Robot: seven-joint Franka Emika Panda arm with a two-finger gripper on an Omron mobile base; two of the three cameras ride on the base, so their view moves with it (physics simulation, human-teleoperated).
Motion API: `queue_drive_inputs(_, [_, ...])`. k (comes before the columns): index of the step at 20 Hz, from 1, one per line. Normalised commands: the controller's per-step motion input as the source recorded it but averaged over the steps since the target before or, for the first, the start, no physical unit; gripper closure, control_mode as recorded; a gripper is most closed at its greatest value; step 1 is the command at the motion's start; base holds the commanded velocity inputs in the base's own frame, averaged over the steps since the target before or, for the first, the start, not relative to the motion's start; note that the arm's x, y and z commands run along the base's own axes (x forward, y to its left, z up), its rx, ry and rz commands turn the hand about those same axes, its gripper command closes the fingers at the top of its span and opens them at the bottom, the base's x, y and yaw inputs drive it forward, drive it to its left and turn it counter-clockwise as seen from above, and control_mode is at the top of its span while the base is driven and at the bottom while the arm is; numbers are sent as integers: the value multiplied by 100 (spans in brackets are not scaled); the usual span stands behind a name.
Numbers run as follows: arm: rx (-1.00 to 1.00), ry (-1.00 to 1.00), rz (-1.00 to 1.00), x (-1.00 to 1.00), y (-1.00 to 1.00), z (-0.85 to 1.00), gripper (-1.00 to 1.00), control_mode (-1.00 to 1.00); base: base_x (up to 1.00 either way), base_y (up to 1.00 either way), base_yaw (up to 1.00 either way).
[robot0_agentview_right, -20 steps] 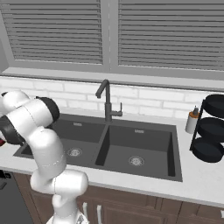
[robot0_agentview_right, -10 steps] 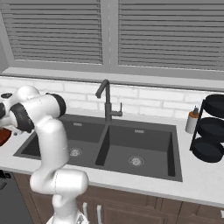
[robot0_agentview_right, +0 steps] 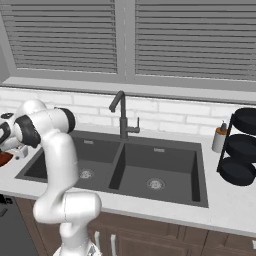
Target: Pick the mushroom from the sink and place it in the bowl. Then pick the bowl and place it in the microwave. Then close the microwave door and press the start button.
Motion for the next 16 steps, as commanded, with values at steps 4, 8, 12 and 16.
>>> queue_drive_inputs(4, [0, 0, 0, 0, 6, -10, 100, -100, 0, 0, 0])
queue_drive_inputs(8, [1, 0, 0, 0, 0, 0, 100, -100, 0, 0, 0])
queue_drive_inputs(12, [0, -5, 0, -12, 0, 13, 100, -100, 0, 0, 0])
queue_drive_inputs(16, [0, -6, 0, -10, 0, 15, 100, -100, 0, 0, 0])
